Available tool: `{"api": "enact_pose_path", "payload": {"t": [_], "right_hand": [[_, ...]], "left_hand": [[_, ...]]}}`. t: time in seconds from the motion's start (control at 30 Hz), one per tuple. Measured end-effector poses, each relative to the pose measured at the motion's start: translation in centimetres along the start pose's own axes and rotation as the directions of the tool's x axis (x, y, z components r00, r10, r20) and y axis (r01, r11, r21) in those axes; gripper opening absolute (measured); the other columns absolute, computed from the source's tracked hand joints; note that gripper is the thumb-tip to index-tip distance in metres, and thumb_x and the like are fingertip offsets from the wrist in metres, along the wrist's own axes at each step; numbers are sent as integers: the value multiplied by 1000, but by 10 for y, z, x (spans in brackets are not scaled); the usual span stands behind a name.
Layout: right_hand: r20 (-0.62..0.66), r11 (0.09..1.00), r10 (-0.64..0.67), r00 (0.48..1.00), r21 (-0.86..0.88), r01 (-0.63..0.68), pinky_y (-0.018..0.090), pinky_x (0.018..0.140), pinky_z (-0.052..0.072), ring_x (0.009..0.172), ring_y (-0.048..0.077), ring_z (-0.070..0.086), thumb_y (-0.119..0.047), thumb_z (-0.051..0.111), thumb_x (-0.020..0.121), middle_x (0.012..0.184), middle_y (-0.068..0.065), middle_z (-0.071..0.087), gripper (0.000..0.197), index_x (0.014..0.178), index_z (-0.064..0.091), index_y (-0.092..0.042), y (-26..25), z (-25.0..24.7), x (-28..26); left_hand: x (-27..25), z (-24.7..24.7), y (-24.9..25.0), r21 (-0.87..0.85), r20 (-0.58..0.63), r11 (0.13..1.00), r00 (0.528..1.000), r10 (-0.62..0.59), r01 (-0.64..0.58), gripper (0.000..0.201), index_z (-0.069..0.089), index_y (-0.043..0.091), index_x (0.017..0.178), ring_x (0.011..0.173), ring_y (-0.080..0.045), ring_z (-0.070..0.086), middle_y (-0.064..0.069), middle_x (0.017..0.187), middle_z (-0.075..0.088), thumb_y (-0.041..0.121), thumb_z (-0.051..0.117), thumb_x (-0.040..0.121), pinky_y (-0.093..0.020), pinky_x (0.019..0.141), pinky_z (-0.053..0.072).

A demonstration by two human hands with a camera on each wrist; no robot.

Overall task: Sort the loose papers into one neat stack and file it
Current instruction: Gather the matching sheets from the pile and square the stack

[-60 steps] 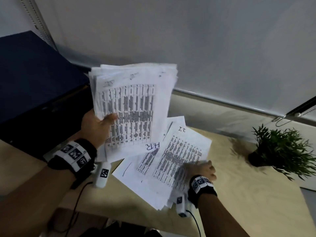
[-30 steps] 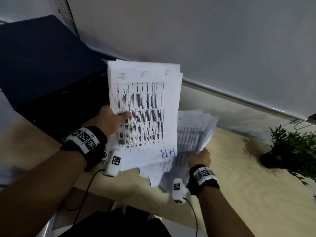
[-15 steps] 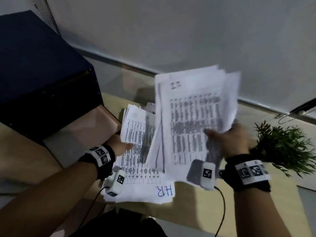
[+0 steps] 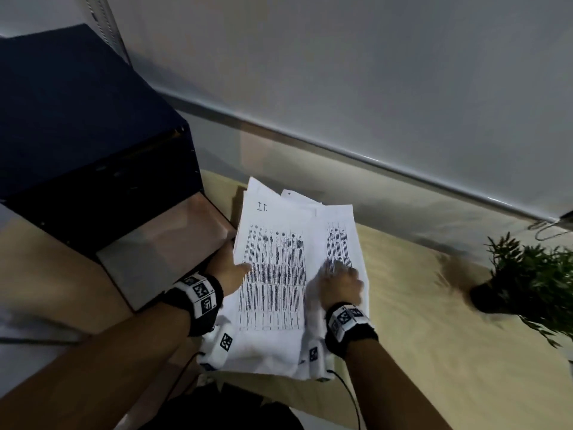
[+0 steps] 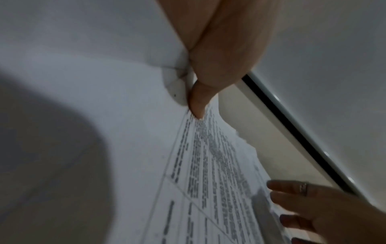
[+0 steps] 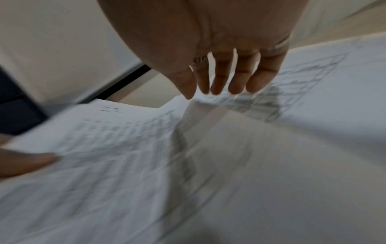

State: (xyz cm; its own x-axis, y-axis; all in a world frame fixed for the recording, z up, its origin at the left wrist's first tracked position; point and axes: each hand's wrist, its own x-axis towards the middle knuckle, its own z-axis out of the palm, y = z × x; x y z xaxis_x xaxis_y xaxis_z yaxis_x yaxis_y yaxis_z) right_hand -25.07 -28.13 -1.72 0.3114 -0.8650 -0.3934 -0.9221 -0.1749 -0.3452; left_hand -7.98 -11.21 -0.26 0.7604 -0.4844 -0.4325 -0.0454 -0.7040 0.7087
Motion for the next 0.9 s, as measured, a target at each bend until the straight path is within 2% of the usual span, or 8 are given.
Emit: {"api": "enact_pose_path", "payload": {"t": [0.17,0.27,0.33,0.5,0.6,0.73,0.8,0.9], "right_hand": [[-28,977,213,977,-21,-214,54,106,34,135,39,28,-67,71,71,151,15,29,110,151,22,-9,16,-25,31],[-17,983,173,985,-64,-173,53,105,35,133,37,31,-70,69,69,148,16,31,115,150,19,-6,-6,-15,35],[-20,985,147,989,-89,-148,54,102,38,132,37,33,-71,69,67,147,17,32,119,150,16,-4,-20,1,33],[-17,981,174,985,-86,-175,54,98,42,131,37,32,-65,76,64,148,17,26,130,153,5,-2,-48,33,22],[16,976,216,976,14,-216,49,100,43,127,38,43,-54,80,68,146,19,31,120,150,12,1,-53,38,23],[133,966,169,977,172,-191,42,107,42,131,37,45,-22,66,89,145,21,40,67,145,34,-2,-49,34,28],[103,955,207,973,196,-223,38,102,45,126,36,51,-23,57,96,139,19,46,49,138,43,-3,-42,26,28],[48,946,193,980,256,-198,40,85,54,106,39,63,-25,64,89,118,21,64,38,117,57,-1,-30,-3,21]], "left_hand": [[2,-56,8,-126,-104,974,979,174,-186,60,50,15,132,118,-24,60,-3,132,61,23,80,80,-41,101,47],[3,-91,15,-155,-165,966,970,179,-205,50,55,22,125,107,-19,64,5,120,66,15,78,80,-37,98,48],[5,-107,17,-179,-188,970,973,131,-165,49,57,29,124,107,-20,66,6,119,68,19,76,80,-47,101,48],[-2,-129,27,-293,-224,937,966,127,-191,43,57,18,126,109,-22,64,2,121,67,5,68,86,-48,101,47],[-3,-134,29,-305,-239,930,962,132,-203,43,56,18,126,109,-21,63,0,123,67,6,68,87,-48,101,47],[-5,-138,25,-354,-233,913,965,122,-201,47,56,22,128,113,-20,62,4,123,67,6,69,86,-50,103,46],[-6,-139,22,-387,-214,898,968,131,-207,49,56,23,128,114,-19,62,6,122,67,3,69,85,-50,104,45],[-8,-134,20,-430,-168,882,977,132,-193,52,56,23,130,116,-17,61,5,125,66,-2,67,85,-47,106,44]]}}
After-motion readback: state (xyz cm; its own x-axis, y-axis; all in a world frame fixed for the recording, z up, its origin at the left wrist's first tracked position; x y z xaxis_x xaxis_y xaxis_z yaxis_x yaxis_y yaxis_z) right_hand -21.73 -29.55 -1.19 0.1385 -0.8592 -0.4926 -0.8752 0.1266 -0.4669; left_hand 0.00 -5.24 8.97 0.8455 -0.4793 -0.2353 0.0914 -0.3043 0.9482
